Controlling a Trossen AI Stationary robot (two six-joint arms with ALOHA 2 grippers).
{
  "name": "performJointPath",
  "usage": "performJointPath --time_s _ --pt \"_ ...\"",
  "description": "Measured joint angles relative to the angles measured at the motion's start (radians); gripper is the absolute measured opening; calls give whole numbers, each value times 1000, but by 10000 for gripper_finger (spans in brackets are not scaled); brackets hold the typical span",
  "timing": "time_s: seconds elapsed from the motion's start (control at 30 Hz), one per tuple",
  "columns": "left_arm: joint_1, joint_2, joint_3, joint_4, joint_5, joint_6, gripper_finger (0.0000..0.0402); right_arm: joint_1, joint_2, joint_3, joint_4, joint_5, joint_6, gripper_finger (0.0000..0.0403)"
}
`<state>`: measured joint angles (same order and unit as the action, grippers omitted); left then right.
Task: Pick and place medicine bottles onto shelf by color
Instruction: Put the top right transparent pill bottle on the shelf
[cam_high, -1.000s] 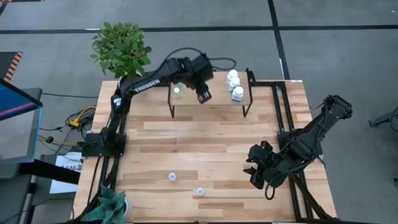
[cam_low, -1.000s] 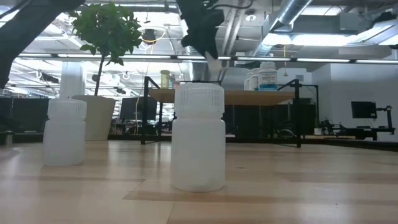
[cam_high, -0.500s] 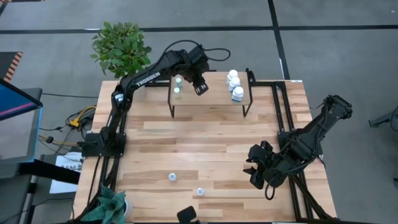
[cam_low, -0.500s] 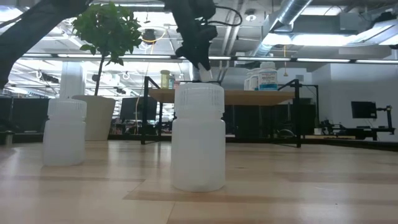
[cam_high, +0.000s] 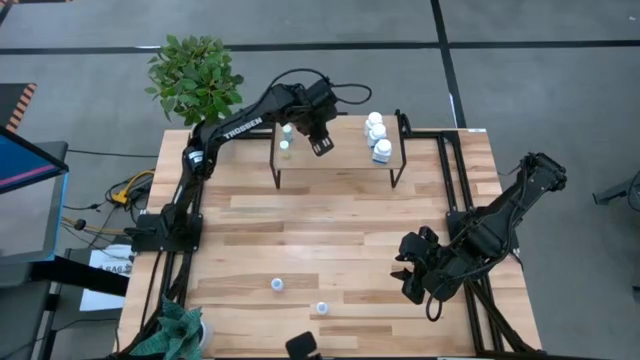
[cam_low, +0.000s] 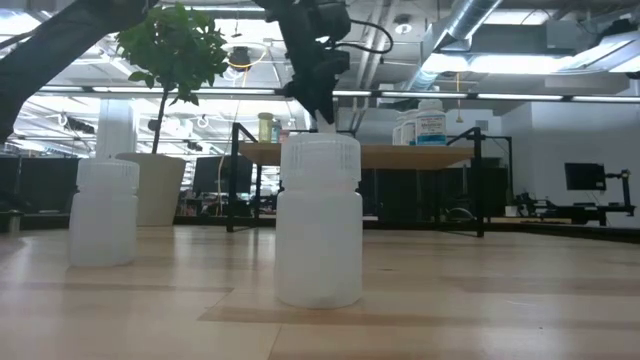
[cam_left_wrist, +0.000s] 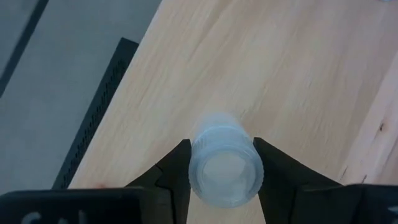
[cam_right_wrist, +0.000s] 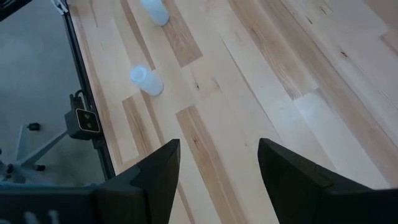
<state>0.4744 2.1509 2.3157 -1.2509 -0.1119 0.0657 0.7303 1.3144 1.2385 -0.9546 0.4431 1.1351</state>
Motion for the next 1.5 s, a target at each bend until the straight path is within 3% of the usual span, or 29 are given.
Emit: performJointPath --time_s 0.77,1.23,1.5 --pt "-40 12 0 -13 0 88 123 1 0 0 -2 0 -1 240" --pt "-63 51 7 -41 -35 85 198 1 0 0 -1 -2 -7 240" --pt "-64 51 35 -21 -35 88 221 1 0 0 -1 -3 -10 240"
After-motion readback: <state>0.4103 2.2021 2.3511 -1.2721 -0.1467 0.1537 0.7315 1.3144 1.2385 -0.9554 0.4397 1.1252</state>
